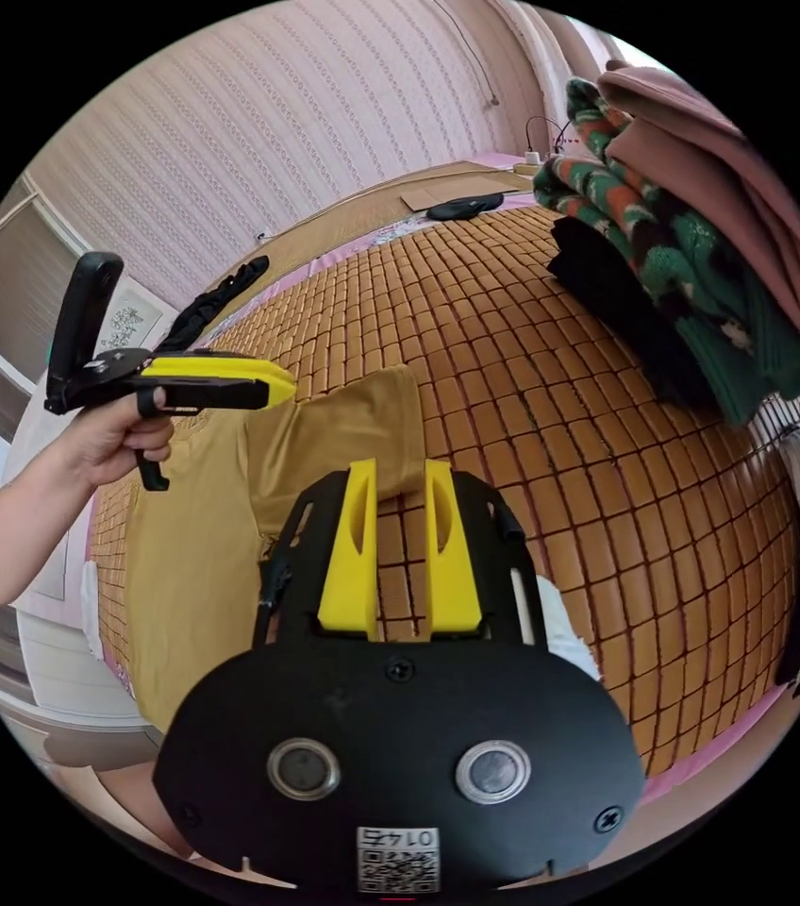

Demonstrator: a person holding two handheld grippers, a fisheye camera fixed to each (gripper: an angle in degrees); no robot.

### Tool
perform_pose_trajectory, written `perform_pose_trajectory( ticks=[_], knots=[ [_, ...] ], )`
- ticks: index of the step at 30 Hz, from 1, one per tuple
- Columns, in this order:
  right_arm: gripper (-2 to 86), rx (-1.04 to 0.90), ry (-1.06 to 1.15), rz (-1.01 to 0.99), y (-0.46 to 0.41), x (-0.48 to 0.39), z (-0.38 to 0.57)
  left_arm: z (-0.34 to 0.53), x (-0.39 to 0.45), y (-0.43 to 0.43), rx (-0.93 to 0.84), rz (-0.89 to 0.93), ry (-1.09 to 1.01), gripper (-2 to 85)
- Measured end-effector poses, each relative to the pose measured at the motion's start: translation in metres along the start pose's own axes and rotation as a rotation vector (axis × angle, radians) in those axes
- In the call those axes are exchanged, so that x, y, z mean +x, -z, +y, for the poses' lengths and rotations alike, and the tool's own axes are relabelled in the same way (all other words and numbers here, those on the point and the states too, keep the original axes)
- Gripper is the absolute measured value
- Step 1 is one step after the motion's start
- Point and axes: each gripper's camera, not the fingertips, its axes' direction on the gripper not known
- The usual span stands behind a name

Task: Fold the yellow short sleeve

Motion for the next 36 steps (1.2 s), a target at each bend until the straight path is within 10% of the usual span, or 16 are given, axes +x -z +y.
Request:
perform_pose_trajectory(
  ticks=[5, 18, 27, 36],
  knots=[
    [3.3, -0.039, -0.041, -0.057, -0.015, 0.016, -0.004, -0.047, 0.008, -0.071, -0.169, -0.045, -0.060, 5.9],
    [3.0, -0.108, 0.001, 0.024, -0.016, 0.017, -0.028, -0.036, 0.022, -0.047, 0.046, -0.041, -0.062, 5.5],
    [7.4, -0.114, 0.077, 0.100, 0.010, -0.016, -0.031, 0.187, -0.016, 0.086, 0.189, -0.159, 0.349, 5.8],
    [8.4, -0.144, 0.566, -0.269, -0.068, -0.246, -0.071, 0.444, -0.048, 0.150, 0.159, -0.365, 0.905, 4.6]
  ],
)
